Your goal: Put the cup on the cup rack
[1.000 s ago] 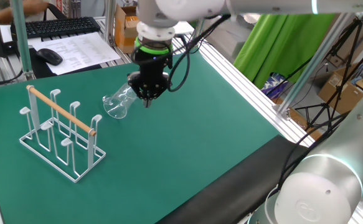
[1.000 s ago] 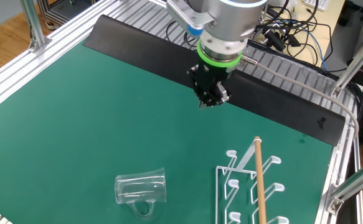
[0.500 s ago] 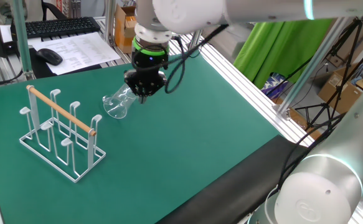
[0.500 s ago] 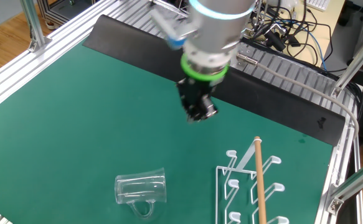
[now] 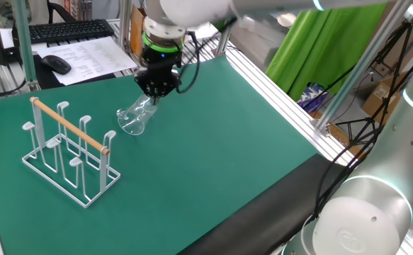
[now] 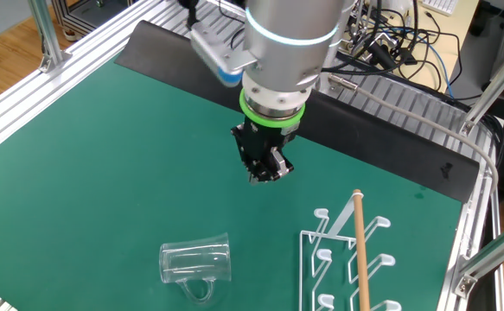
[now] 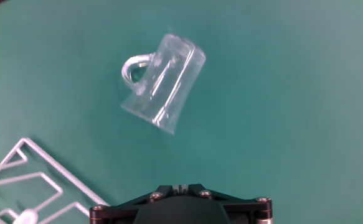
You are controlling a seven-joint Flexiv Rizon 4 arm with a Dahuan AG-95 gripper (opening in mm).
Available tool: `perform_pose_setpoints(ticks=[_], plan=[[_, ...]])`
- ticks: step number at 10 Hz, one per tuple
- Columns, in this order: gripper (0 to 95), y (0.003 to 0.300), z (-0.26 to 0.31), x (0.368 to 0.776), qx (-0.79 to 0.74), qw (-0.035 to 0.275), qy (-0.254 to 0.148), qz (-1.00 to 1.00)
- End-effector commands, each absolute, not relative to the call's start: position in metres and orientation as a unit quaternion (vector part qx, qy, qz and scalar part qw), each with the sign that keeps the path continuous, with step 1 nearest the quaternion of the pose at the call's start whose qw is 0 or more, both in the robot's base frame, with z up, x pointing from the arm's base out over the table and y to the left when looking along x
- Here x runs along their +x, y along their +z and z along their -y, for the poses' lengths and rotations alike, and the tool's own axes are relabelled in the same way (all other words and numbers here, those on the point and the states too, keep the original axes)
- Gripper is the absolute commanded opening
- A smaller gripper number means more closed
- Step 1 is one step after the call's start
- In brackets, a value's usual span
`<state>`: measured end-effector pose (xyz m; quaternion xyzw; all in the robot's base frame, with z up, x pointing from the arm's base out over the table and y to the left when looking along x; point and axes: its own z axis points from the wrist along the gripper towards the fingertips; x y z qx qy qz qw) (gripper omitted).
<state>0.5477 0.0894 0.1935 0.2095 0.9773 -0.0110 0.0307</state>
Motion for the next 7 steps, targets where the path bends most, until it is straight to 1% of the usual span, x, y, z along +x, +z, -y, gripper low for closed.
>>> perform_pose_setpoints(ticks=[1,4,5,6,7], plan=[[0.0,0.184,-0.079,0.559,0.217,0.034,-0.009,-0.976],[0.0,0.174,-0.073,0.566,0.230,0.036,-0.010,-0.972],[19.0,0.173,-0.072,0.567,0.246,0.037,-0.010,-0.969],[76.0,0.173,-0.072,0.567,0.265,0.040,-0.016,-0.963],[95.0,0.172,-0.072,0.568,0.275,0.045,-0.016,-0.960]])
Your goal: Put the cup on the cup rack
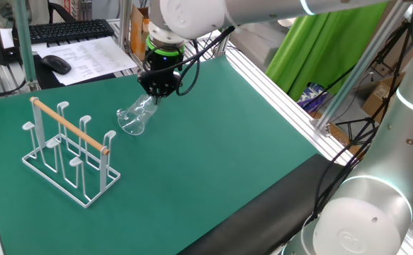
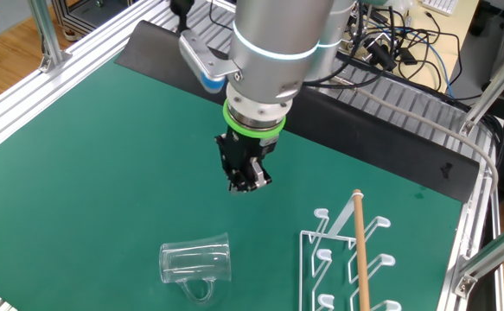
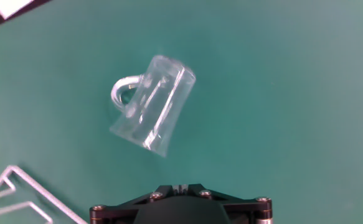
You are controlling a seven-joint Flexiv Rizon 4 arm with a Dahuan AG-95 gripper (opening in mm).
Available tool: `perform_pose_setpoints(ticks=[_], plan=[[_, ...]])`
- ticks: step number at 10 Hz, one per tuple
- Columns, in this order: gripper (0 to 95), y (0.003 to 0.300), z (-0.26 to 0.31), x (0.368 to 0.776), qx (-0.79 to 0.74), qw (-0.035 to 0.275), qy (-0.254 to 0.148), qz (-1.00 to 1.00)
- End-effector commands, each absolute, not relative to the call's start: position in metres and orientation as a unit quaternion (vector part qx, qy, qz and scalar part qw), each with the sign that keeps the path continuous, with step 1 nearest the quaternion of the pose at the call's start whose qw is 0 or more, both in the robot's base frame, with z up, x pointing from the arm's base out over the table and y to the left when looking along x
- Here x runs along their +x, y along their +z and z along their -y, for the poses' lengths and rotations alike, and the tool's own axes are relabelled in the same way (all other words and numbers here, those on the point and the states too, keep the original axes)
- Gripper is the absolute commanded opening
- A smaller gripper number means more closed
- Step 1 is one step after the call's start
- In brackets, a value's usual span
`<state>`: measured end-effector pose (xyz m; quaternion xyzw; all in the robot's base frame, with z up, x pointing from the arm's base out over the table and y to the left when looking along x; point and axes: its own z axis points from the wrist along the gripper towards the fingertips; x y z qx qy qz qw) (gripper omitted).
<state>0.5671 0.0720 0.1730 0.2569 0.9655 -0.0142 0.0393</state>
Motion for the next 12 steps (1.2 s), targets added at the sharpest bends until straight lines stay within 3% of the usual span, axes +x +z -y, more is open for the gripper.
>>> perform_pose_setpoints(ticks=[1,6,12], plan=[[95.0,0.171,-0.072,0.569,0.286,0.051,-0.018,-0.957],[95.0,0.178,-0.058,0.597,0.314,0.055,0.002,-0.948],[95.0,0.161,-0.048,0.628,0.329,0.071,0.020,-0.942]])
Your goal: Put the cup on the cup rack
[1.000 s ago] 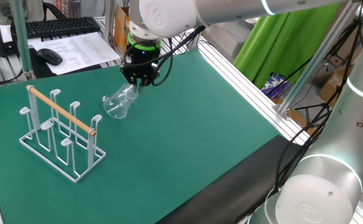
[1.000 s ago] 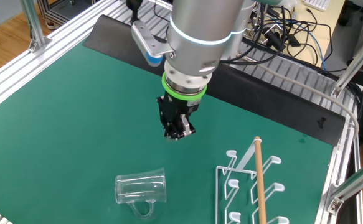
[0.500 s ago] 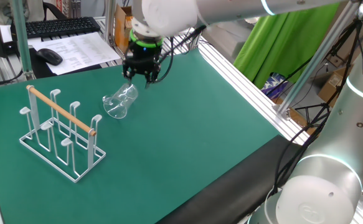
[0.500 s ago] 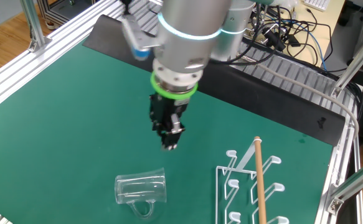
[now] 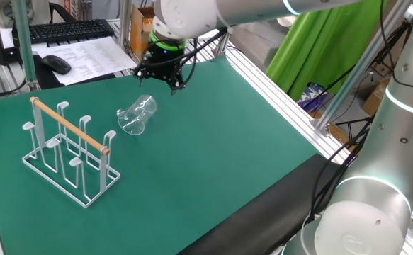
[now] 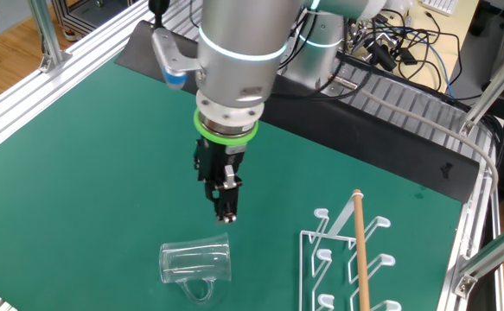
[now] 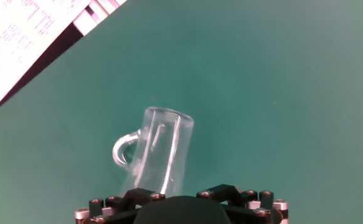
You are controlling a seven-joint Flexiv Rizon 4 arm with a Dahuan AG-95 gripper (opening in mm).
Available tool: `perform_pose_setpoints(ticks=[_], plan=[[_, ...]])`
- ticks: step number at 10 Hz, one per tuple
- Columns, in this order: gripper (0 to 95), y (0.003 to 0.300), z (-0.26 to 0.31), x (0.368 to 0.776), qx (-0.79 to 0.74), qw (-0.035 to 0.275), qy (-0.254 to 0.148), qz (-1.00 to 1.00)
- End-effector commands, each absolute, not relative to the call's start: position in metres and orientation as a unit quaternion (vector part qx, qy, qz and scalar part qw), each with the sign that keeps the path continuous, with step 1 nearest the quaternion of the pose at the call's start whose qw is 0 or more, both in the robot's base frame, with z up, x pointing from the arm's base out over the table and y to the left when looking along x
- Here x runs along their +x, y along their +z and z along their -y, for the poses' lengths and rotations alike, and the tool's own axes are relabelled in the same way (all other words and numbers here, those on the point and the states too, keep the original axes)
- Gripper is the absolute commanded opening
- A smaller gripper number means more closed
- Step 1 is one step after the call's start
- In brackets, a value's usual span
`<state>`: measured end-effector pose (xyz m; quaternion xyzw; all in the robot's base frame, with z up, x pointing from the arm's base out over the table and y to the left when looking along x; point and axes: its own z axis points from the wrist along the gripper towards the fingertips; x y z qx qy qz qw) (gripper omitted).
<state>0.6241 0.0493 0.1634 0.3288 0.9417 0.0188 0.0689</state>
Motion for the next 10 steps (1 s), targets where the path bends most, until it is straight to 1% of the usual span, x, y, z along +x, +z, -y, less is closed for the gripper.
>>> perform_pose_setpoints(ticks=[1,2,3,6,10], plan=[[95.0,0.1570,-0.0465,0.6316,0.332,0.073,0.024,-0.940],[95.0,0.1494,-0.0462,0.6356,0.337,0.086,0.033,-0.937],[76.0,0.1493,-0.0464,0.6354,0.341,0.085,0.043,-0.935],[76.0,0.1504,-0.0497,0.6341,0.343,0.092,0.047,-0.934],[76.0,0.1507,-0.0519,0.6329,0.332,0.087,0.041,-0.938]])
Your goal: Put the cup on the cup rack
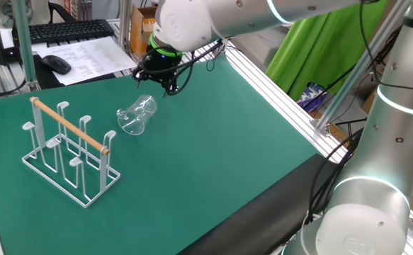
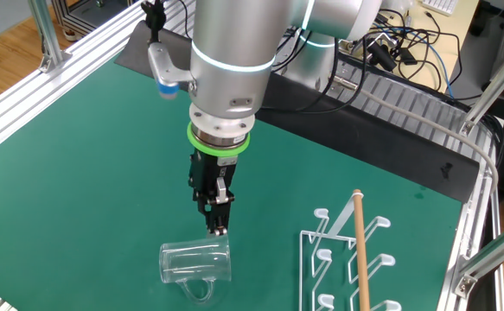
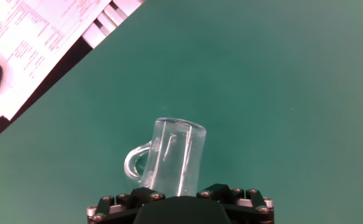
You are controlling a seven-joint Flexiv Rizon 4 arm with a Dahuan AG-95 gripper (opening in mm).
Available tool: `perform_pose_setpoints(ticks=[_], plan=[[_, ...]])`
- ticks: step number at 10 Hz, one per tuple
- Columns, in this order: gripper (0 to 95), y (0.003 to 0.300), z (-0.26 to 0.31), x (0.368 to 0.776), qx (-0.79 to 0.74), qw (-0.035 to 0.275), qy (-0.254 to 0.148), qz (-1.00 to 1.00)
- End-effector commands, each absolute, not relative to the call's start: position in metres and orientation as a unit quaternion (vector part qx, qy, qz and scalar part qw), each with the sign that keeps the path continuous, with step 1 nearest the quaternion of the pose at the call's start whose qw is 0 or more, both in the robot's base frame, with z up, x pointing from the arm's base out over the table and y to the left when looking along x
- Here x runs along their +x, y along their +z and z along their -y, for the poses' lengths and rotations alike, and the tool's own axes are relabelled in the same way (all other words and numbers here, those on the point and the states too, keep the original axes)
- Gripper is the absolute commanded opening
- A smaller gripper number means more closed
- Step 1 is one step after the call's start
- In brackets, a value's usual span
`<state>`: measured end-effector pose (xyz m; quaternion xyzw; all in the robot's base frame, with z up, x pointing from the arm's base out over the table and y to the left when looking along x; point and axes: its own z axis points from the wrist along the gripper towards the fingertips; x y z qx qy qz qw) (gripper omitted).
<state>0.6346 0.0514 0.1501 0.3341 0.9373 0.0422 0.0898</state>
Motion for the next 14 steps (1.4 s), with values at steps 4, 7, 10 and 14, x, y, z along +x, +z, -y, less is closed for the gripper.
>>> perform_pose_setpoints(ticks=[4,7,10,14], plan=[[76.0,0.1507,-0.0524,0.6326,0.319,0.068,0.021,-0.945],[76.0,0.1507,-0.0524,0.6326,0.297,0.025,-0.041,-0.954],[76.0,0.1507,-0.0524,0.6326,0.302,-0.009,-0.034,-0.953],[76.0,0.1507,-0.0524,0.6326,0.287,-0.022,0.005,-0.958]])
